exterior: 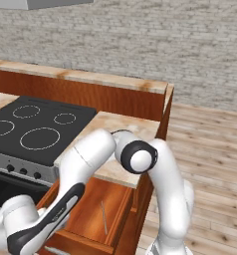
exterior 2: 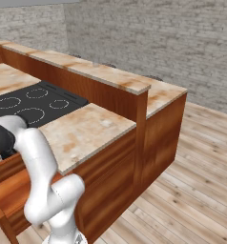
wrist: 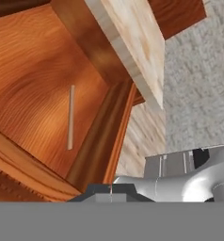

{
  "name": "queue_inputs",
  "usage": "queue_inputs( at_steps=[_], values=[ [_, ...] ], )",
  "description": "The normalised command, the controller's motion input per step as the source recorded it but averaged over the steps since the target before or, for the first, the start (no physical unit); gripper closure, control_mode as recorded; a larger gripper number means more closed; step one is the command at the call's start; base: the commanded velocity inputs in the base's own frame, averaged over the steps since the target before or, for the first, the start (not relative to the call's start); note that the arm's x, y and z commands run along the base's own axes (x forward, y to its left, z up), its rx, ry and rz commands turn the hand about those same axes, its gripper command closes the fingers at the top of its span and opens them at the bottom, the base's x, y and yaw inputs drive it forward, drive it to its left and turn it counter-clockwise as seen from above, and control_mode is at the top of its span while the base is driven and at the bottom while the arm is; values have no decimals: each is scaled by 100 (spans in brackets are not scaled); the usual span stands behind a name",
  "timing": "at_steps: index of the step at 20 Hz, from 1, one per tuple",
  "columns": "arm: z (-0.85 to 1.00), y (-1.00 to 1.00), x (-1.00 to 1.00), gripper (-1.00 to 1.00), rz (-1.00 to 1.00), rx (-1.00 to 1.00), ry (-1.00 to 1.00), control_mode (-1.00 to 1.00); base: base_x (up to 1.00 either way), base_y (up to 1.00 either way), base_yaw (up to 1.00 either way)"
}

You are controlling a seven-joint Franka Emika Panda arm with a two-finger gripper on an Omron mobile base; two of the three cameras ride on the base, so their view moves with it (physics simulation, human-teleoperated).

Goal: Take a straw from the drawer in front and place it inside the glass cup on the dining counter.

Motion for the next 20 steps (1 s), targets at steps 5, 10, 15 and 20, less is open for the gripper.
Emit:
queue_inputs(
  at_steps=[5,10,15,20],
  values=[
    [8,-12,0,100,0,9,0,-100,0,0,0],
    [14,-13,0,100,0,10,0,-100,0,0,0],
    [15,-14,0,100,0,11,0,-100,0,0,0],
    [21,-11,0,100,-1,13,0,-100,0,0,0]
  ],
)
